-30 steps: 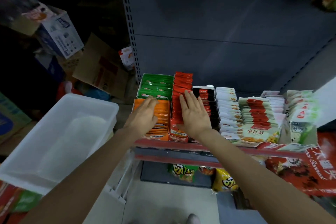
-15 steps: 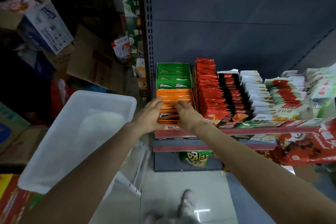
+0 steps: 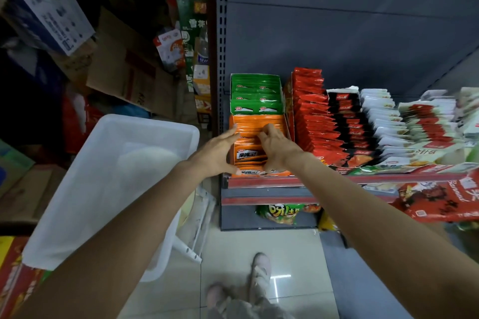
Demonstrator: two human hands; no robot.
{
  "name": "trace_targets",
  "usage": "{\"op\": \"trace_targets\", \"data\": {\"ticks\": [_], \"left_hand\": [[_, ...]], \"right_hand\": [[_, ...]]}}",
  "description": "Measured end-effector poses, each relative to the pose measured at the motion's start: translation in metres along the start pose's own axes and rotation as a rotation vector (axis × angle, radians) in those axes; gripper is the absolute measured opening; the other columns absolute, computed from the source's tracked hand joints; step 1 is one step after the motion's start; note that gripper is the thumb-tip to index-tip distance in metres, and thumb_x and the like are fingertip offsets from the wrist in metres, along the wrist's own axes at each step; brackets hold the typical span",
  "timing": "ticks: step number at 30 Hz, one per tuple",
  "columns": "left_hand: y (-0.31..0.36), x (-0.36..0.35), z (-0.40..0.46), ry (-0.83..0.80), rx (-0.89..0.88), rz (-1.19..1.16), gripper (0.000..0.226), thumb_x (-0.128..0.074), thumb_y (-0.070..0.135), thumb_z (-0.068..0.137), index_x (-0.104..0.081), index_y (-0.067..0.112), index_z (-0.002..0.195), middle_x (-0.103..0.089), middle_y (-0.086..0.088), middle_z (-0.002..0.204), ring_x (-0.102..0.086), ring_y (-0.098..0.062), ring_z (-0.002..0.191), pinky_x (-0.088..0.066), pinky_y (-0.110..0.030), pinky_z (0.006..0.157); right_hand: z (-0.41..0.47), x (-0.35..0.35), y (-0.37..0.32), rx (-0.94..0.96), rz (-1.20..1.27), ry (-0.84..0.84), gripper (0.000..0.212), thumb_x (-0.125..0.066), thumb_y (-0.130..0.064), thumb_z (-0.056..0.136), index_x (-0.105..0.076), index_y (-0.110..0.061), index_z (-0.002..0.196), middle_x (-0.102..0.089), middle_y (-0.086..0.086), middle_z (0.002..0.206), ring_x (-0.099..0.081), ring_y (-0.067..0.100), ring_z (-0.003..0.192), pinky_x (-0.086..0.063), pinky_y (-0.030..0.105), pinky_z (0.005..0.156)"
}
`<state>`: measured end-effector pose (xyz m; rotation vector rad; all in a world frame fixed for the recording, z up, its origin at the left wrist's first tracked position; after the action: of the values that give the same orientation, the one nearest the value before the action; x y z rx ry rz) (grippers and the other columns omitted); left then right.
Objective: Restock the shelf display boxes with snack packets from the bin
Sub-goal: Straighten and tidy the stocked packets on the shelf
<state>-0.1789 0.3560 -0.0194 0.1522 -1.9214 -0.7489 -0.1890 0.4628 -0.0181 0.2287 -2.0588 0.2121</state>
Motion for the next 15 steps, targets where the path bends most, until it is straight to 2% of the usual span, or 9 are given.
{"op": "trace_targets", "data": {"ticks": [3, 9, 12, 15], "left_hand": [[-0.002, -0.002, -0.002, 0.019, -0.002, -0.01, 0.102, -0.08, 0.023, 0.072, -0.015, 0.018, 0.15, 0.002, 0.009, 0.159, -0.015, -0.015, 0.144, -0.026, -0.038, 0.115], [-0.004, 0.0, -0.004, 0.064, -0.004, -0.047, 0.101, -0.08, 0.021, 0.073, -0.014, 0.018, 0.15, 0.001, 0.009, 0.159, -0.016, -0.015, 0.144, -0.026, -0.037, 0.115], [-0.004, 0.0, -0.004, 0.069, 0.0, -0.042, 0.102, -0.08, 0.022, 0.073, -0.015, 0.017, 0.151, 0.002, 0.009, 0.159, -0.016, -0.015, 0.144, -0.025, -0.034, 0.115], [-0.002, -0.002, -0.005, 0.06, -0.002, -0.032, 0.102, -0.08, 0.021, 0.073, -0.014, 0.016, 0.151, 0.001, 0.008, 0.159, -0.017, -0.016, 0.144, -0.025, -0.036, 0.115]], "right_hand": [[0.001, 0.001, 0.0, 0.012, -0.036, 0.036, 0.084, -0.081, -0.022, 0.069, -0.032, -0.008, 0.136, -0.021, 0.009, 0.134, -0.026, 0.025, 0.13, -0.042, 0.038, 0.104], [0.005, 0.007, 0.001, 0.042, -0.067, 0.027, 0.089, -0.083, -0.033, 0.063, -0.032, -0.01, 0.132, -0.04, 0.006, 0.127, -0.038, 0.023, 0.12, -0.038, 0.035, 0.104], [0.01, 0.005, -0.001, 0.036, -0.166, 0.003, 0.092, -0.081, -0.041, 0.064, -0.033, -0.011, 0.136, -0.038, 0.008, 0.132, -0.034, 0.027, 0.127, -0.034, 0.038, 0.106], [0.011, 0.001, -0.003, 0.04, -0.189, 0.006, 0.087, -0.079, -0.04, 0.066, -0.034, -0.015, 0.137, -0.036, 0.009, 0.133, -0.031, 0.029, 0.129, -0.032, 0.041, 0.106]]}}
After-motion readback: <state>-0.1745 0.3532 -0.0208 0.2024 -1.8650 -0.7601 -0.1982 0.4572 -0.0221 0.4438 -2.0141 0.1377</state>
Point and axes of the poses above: each hand's wrist, its own z-axis towards the middle knuckle, its own x-axis out of the back of the hand, y = z × x, the point moved 10 cm from there along z, towards the middle knuckle
